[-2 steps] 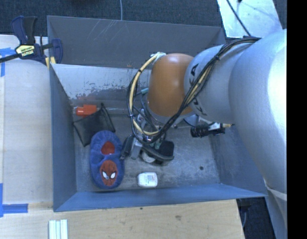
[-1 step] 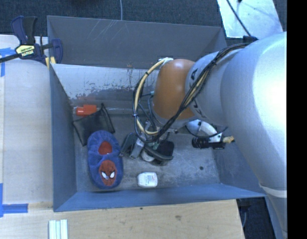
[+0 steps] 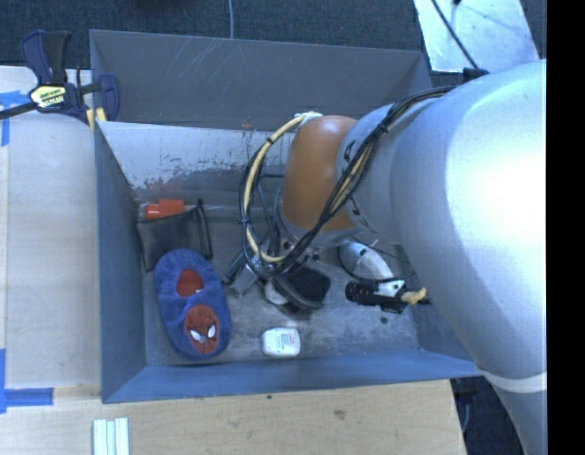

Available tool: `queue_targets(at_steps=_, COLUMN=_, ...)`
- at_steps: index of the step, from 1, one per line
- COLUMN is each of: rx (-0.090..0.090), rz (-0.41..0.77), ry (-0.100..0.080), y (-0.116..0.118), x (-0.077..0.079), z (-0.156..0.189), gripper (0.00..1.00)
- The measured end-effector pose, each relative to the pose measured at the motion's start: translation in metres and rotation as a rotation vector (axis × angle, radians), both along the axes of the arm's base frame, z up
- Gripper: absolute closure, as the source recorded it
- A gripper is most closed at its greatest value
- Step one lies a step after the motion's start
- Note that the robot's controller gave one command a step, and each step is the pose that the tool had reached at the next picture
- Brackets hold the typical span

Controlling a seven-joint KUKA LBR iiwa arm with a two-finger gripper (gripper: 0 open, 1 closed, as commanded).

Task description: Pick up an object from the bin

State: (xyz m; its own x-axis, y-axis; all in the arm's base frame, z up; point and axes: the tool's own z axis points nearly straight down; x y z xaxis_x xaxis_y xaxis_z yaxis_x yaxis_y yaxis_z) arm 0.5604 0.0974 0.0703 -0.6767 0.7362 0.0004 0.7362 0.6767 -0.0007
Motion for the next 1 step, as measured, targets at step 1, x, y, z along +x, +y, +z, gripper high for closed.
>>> queue_targets(at_steps=1, rx=-0.002, rz=0.000, ry=-0.003, y=-0.0010, x=0.0010, z=0.0007, gripper=1.00)
